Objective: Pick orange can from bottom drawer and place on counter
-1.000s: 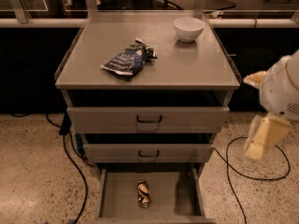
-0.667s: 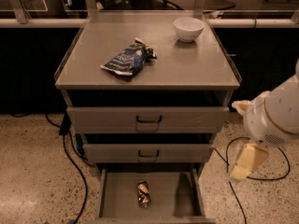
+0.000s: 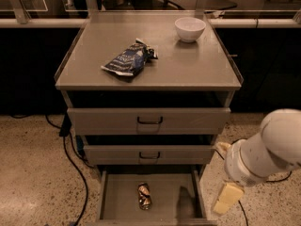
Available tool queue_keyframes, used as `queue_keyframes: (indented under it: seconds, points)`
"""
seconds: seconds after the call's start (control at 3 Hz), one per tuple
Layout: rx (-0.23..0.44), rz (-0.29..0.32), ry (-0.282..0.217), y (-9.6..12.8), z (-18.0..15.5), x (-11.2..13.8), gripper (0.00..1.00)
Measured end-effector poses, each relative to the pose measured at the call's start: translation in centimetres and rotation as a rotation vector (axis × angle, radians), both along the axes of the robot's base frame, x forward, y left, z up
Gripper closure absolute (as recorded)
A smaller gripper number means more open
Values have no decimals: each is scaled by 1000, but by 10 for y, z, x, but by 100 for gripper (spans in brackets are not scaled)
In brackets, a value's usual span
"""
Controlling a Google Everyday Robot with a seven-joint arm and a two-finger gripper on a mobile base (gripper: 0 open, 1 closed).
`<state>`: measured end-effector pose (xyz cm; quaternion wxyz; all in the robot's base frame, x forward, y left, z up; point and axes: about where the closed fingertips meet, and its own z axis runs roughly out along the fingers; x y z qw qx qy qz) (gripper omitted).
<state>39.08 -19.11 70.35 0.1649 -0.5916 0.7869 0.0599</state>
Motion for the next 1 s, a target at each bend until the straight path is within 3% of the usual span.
queue_keyframes:
  seconds: [0.33, 0.67, 1.0]
  points:
    - [48, -8, 59, 17, -69, -3, 0]
    - [57, -3, 57, 13, -73, -7, 0]
    - [66, -7, 71, 13, -105, -20, 0]
